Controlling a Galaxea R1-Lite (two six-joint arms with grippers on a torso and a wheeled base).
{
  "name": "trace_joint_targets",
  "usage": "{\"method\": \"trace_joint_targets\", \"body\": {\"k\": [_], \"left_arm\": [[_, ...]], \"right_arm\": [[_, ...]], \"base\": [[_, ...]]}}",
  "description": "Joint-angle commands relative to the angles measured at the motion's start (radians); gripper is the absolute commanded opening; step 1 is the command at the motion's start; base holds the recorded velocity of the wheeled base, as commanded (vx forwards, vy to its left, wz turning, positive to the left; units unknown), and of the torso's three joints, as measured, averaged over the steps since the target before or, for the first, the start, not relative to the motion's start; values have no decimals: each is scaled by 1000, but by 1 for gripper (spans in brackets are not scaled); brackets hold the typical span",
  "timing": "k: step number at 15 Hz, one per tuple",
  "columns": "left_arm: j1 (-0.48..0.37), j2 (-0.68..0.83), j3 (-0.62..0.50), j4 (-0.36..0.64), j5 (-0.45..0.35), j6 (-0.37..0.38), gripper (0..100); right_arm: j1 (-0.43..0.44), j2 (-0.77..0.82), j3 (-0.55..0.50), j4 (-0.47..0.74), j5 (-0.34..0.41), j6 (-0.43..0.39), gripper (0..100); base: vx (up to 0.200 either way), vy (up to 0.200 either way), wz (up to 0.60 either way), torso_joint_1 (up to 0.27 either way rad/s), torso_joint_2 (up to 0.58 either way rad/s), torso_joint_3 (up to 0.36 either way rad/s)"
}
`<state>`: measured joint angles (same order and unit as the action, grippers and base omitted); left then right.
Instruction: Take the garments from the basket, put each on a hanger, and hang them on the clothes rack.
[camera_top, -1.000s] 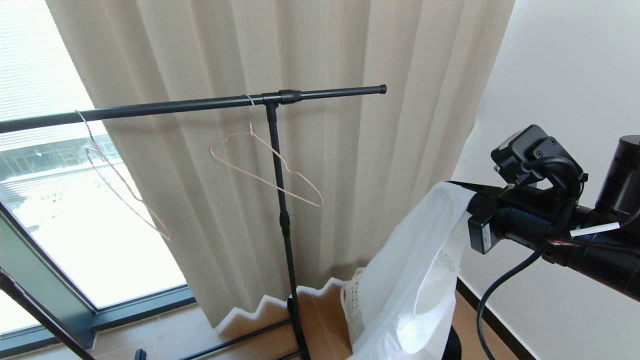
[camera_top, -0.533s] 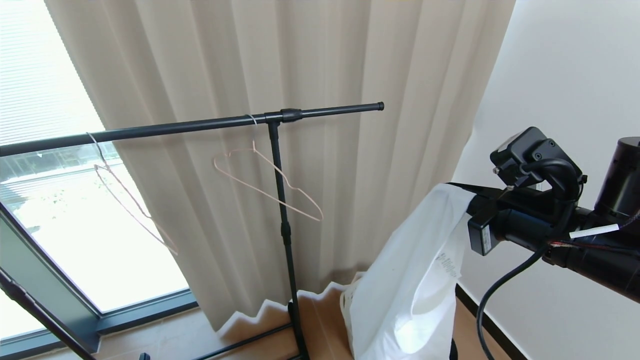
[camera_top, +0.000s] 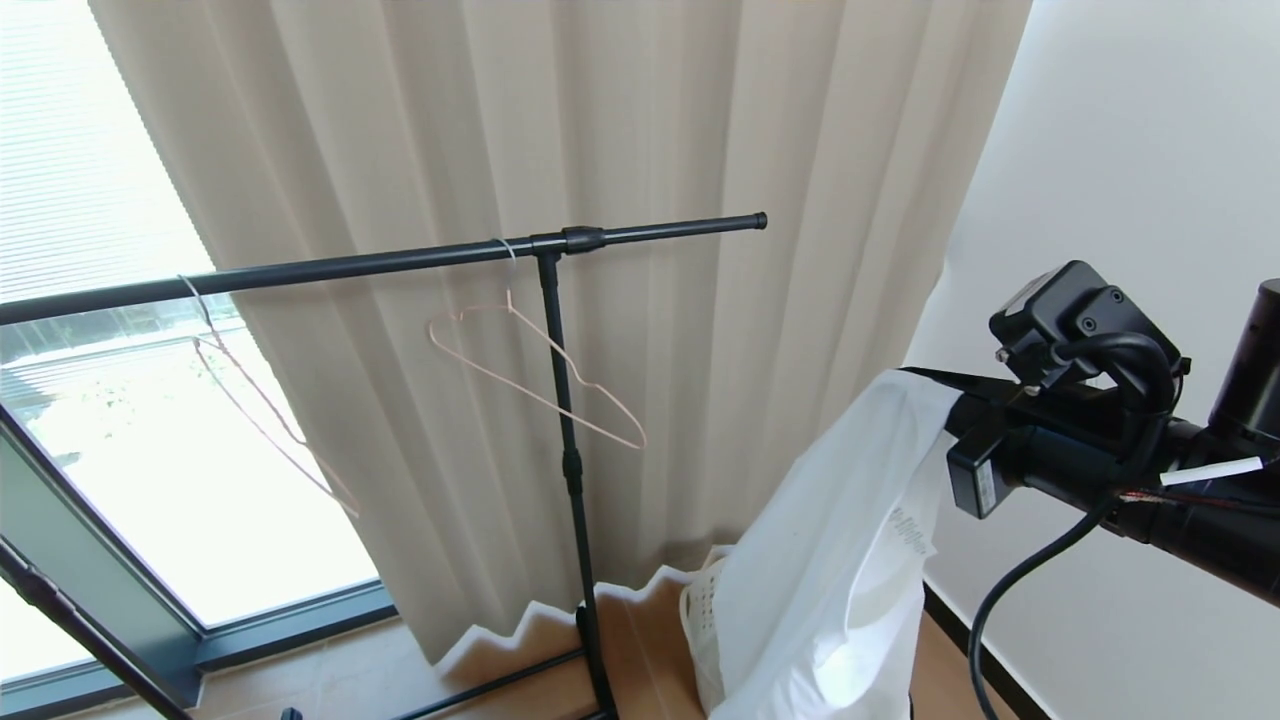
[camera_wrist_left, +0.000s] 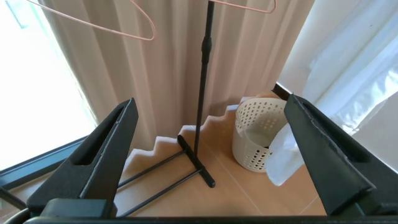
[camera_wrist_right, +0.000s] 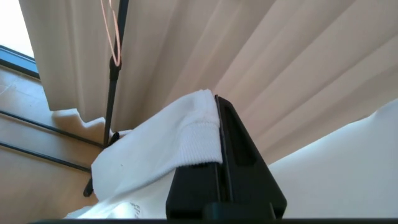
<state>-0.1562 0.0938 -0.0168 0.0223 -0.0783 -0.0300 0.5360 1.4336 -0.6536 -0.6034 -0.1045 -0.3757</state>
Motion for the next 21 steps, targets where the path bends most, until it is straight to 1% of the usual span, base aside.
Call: {"method": "trace_joint_targets", "body": {"k": [1,4,16,19,21], "left_arm": [[-2,1,0,-1,0,-1,100],[-2,1,1,-1,0,2,100],[-14,1,0,1,-3,1,100],[-16,1,0,1,-3,1,100],[-31,1,0,1,-3,-1,100]], "right_arm": [[-1,-10,-4,-3,-1,-2,0],[-8,-7,12,-65,0,-2,0],[-22,22,17,-72,0,-14,0],[-33,25,15,-73,2,-14,0],[-34,27,12,-73,2,-14,0]], "base": [[0,0,0,0,0,0],[0,0,0,0,0,0],[0,0,600,3,2,1],[0,0,0,0,0,0],[0,0,0,0,0,0]]}}
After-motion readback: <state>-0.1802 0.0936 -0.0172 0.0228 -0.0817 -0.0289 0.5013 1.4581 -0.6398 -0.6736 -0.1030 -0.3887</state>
